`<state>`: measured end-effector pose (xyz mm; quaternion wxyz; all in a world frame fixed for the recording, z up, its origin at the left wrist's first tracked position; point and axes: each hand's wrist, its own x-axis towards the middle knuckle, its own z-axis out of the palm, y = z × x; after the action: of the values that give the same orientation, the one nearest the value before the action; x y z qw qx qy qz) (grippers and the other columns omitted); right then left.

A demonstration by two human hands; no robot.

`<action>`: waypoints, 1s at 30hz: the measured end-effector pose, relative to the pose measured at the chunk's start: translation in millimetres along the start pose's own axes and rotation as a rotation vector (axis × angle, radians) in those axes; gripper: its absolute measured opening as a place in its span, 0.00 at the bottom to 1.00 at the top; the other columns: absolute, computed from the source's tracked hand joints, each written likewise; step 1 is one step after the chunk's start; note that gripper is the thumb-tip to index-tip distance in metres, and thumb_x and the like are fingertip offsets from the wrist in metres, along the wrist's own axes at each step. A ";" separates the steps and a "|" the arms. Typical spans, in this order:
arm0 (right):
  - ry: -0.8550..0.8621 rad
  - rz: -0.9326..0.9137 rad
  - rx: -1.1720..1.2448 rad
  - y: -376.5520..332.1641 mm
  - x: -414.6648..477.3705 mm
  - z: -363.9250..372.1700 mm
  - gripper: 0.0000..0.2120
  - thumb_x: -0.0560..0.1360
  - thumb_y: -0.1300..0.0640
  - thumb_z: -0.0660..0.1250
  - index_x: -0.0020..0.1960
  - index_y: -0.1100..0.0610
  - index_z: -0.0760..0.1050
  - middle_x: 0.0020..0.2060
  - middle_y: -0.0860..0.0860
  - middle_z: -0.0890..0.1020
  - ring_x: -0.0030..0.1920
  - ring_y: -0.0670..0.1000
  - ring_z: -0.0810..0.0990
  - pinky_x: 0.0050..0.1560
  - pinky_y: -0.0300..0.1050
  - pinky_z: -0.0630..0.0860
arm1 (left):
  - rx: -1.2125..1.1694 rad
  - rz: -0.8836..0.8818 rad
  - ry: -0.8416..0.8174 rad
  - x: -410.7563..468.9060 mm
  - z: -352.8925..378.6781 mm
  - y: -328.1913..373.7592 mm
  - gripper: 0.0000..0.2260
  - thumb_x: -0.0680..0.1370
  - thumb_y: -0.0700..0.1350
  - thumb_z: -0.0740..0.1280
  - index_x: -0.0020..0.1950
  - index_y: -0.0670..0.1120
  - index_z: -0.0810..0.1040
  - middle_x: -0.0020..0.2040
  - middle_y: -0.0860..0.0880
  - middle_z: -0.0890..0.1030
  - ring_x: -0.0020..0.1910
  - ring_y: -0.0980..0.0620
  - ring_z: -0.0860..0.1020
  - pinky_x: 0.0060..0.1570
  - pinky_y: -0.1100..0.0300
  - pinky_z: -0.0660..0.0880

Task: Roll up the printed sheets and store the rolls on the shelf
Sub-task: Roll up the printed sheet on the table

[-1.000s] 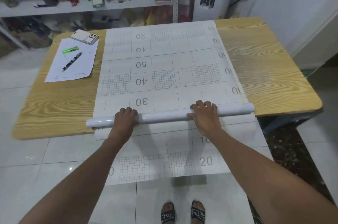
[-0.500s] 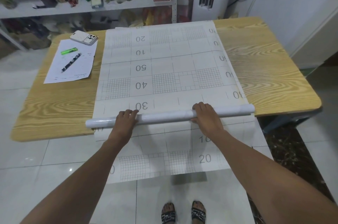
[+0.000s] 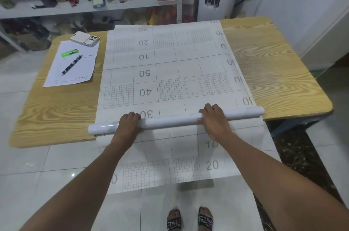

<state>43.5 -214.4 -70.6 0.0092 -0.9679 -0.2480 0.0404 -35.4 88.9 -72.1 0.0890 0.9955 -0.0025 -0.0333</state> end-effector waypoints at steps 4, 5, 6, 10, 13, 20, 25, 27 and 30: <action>0.067 0.030 0.078 -1.1 3.0 1.1 0.19 0.78 0.55 0.61 0.66 0.61 0.68 0.50 0.59 0.77 0.46 0.60 0.73 0.51 0.52 0.69 | 0.065 -0.042 -0.006 1.0 -0.7 -1.1 0.20 0.65 0.33 0.75 0.54 0.41 0.76 0.48 0.43 0.78 0.46 0.41 0.73 0.46 0.48 0.71; 0.062 0.046 0.111 -1.9 3.3 1.7 0.19 0.78 0.53 0.61 0.65 0.62 0.68 0.51 0.59 0.78 0.47 0.60 0.74 0.53 0.53 0.69 | 0.065 -0.046 -0.004 0.0 -0.8 -0.7 0.20 0.65 0.33 0.74 0.55 0.41 0.76 0.49 0.42 0.78 0.48 0.41 0.73 0.47 0.47 0.71; 0.055 0.056 0.143 -2.4 4.0 2.8 0.20 0.77 0.52 0.62 0.64 0.62 0.68 0.51 0.59 0.78 0.49 0.61 0.74 0.55 0.54 0.69 | 0.069 -0.042 0.000 -1.2 -0.7 -0.9 0.20 0.65 0.32 0.74 0.55 0.41 0.76 0.49 0.42 0.78 0.47 0.41 0.73 0.47 0.47 0.71; 0.031 0.048 0.172 -2.4 3.8 7.5 0.26 0.71 0.45 0.68 0.57 0.64 0.71 0.50 0.59 0.77 0.49 0.61 0.73 0.59 0.55 0.67 | 0.100 -0.022 -0.005 -3.4 0.8 -3.7 0.23 0.62 0.31 0.75 0.54 0.41 0.76 0.46 0.42 0.76 0.42 0.42 0.72 0.40 0.48 0.72; 0.056 0.045 0.179 -3.1 1.4 7.9 0.28 0.66 0.45 0.74 0.52 0.66 0.72 0.46 0.59 0.76 0.46 0.61 0.73 0.55 0.55 0.70 | 0.100 -0.019 -0.018 -2.8 0.7 -5.1 0.26 0.64 0.30 0.74 0.59 0.42 0.73 0.47 0.43 0.76 0.44 0.43 0.71 0.42 0.48 0.71; 0.038 0.044 -0.002 -5.0 4.2 4.2 0.23 0.66 0.44 0.74 0.49 0.62 0.77 0.44 0.58 0.76 0.41 0.59 0.73 0.45 0.53 0.73 | 0.061 -0.044 -0.045 -1.1 -1.8 -2.8 0.27 0.68 0.29 0.66 0.65 0.45 0.68 0.57 0.46 0.75 0.53 0.43 0.70 0.55 0.49 0.65; 0.045 0.017 -0.041 -2.9 3.2 2.6 0.16 0.70 0.47 0.71 0.47 0.60 0.78 0.42 0.55 0.77 0.40 0.58 0.74 0.43 0.52 0.72 | 0.031 0.007 0.014 -7.3 -3.9 -0.8 0.19 0.67 0.39 0.75 0.56 0.41 0.76 0.54 0.36 0.74 0.49 0.37 0.73 0.47 0.42 0.72; 0.047 0.016 -0.050 -3.5 2.6 1.6 0.15 0.72 0.48 0.70 0.49 0.59 0.79 0.45 0.54 0.79 0.43 0.58 0.75 0.45 0.52 0.72 | 0.024 0.021 0.017 -8.4 -5.5 1.8 0.21 0.65 0.43 0.77 0.55 0.39 0.76 0.50 0.36 0.75 0.45 0.37 0.73 0.43 0.43 0.73; 0.059 0.013 0.011 -4.5 2.8 -0.3 0.18 0.75 0.48 0.65 0.60 0.57 0.73 0.50 0.54 0.80 0.48 0.58 0.75 0.48 0.52 0.71 | 0.032 0.008 0.017 -8.4 -4.8 3.9 0.24 0.65 0.43 0.77 0.58 0.38 0.75 0.46 0.38 0.76 0.42 0.38 0.74 0.41 0.44 0.74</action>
<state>43.8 -209.0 -70.4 0.0218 -0.9701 -0.2413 0.0131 -43.5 86.0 -66.2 0.0734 0.9970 -0.0062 -0.0244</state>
